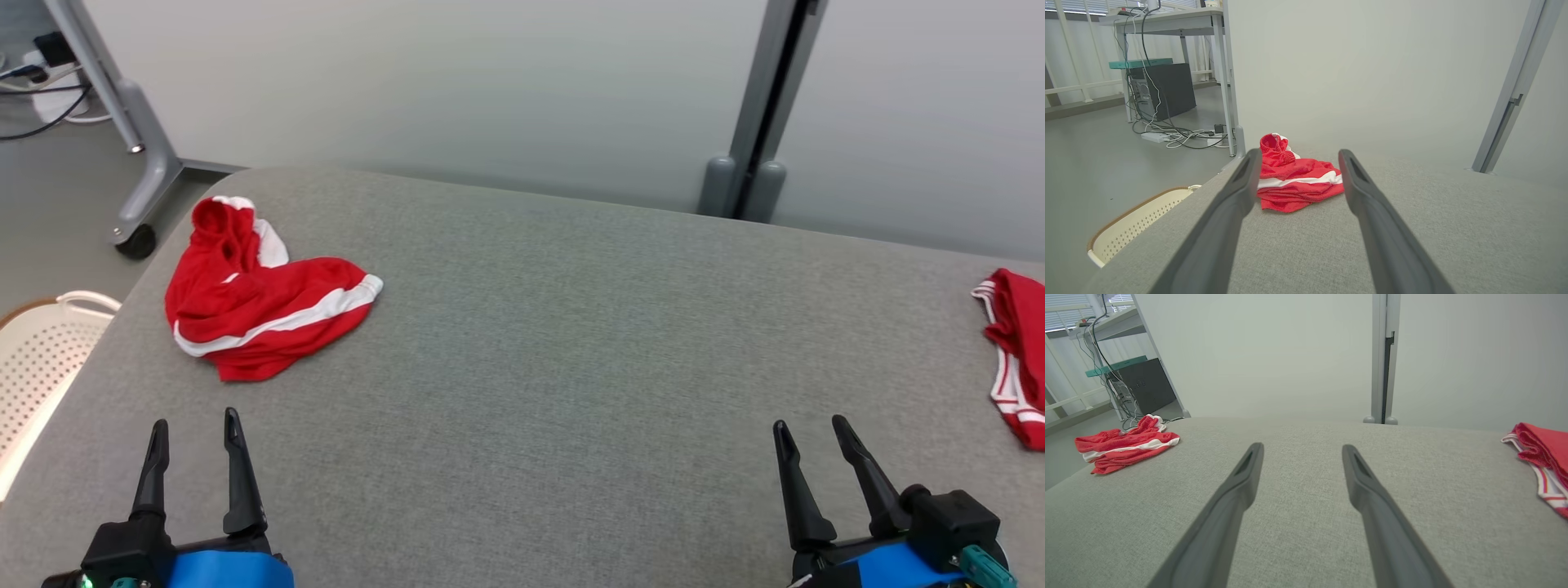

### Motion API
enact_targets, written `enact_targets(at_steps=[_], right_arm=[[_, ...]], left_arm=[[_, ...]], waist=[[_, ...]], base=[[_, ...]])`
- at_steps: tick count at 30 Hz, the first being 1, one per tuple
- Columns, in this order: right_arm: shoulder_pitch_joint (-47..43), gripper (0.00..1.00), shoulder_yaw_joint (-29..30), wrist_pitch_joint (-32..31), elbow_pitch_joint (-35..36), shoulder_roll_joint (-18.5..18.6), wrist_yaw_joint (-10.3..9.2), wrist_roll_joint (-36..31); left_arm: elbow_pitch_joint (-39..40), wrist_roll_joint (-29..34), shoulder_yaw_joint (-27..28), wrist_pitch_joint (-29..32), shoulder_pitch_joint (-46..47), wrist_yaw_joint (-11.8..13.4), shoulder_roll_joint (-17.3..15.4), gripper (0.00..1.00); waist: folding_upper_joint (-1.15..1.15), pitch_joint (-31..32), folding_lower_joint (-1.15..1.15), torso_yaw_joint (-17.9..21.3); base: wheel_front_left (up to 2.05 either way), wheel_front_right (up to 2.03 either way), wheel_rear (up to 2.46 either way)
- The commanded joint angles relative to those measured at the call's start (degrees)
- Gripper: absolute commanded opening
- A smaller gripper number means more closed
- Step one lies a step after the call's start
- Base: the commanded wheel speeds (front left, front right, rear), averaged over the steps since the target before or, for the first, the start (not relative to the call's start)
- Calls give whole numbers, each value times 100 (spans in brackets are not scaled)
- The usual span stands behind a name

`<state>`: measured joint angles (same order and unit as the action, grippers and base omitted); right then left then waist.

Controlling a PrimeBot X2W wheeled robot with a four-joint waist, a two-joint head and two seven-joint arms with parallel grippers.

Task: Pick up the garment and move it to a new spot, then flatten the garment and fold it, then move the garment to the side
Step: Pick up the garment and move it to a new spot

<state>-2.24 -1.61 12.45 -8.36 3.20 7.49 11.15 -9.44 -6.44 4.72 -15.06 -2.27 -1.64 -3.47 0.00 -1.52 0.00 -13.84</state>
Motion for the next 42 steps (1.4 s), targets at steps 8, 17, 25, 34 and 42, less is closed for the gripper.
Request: enact_targets(at_steps=[8, 17, 25, 34, 42], right_arm=[[106, 100, -42, 42, -69, -22, 1, -61], [96, 100, -23, 74, -74, -26, 1, -69], [154, 100, -97, 72, -99, -30, 1, -85], [215, 100, -106, 24, 3, 32, 1, -142], [409, 100, -18, -62, 368, 248, 1, -276]], left_arm=[[39, -27, 132, -15, -66, 7, -23, 100], [89, -2, 175, -15, -94, 31, -4, 100], [92, -19, 295, -15, -114, -1, -19, 100], [44, -155, 347, -15, 123, 66, 20, 100], [-233, -270, 613, -15, 1137, -9, -177, 100]], waist=[[0, -83, 0, -439], [0, -130, 0, -820], [0, -140, 0, -928], [0, -298, 0, -720], [0, -775, 0, -303]], base=[[0, 0, 0], [0, 0, 0], [0, 0, 0], [0, 0, 0], [0, 0, 0]])
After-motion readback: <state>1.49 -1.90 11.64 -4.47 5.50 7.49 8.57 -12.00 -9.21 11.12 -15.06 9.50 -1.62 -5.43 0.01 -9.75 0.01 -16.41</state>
